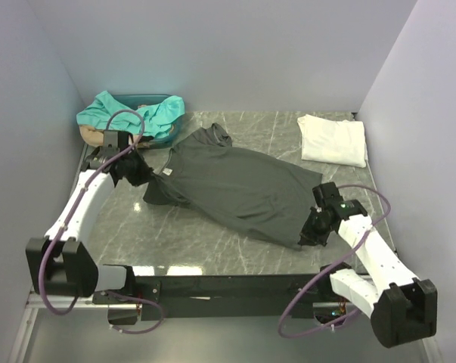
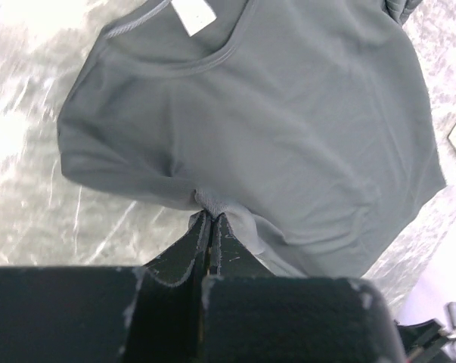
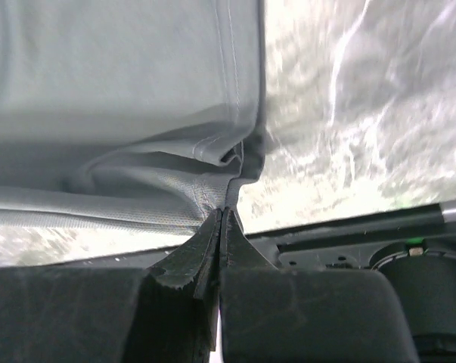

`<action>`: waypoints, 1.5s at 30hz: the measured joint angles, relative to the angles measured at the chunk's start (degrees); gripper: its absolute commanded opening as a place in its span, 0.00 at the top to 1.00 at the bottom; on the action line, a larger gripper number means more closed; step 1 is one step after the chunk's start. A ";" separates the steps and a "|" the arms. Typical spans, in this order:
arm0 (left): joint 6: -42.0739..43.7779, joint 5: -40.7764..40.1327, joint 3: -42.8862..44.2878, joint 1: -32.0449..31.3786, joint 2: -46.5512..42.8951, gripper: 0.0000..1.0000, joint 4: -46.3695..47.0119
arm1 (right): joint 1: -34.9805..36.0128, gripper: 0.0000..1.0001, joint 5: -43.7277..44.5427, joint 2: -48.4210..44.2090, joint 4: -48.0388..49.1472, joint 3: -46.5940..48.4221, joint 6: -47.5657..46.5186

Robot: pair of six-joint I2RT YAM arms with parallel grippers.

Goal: Fold and stack the t-shirts
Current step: Fold the tshirt

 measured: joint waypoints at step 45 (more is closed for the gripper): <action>9.92 -1.66 16.06 -6.12 25.22 0.19 5.86 | -14.29 0.38 -0.44 12.94 10.25 13.86 -14.32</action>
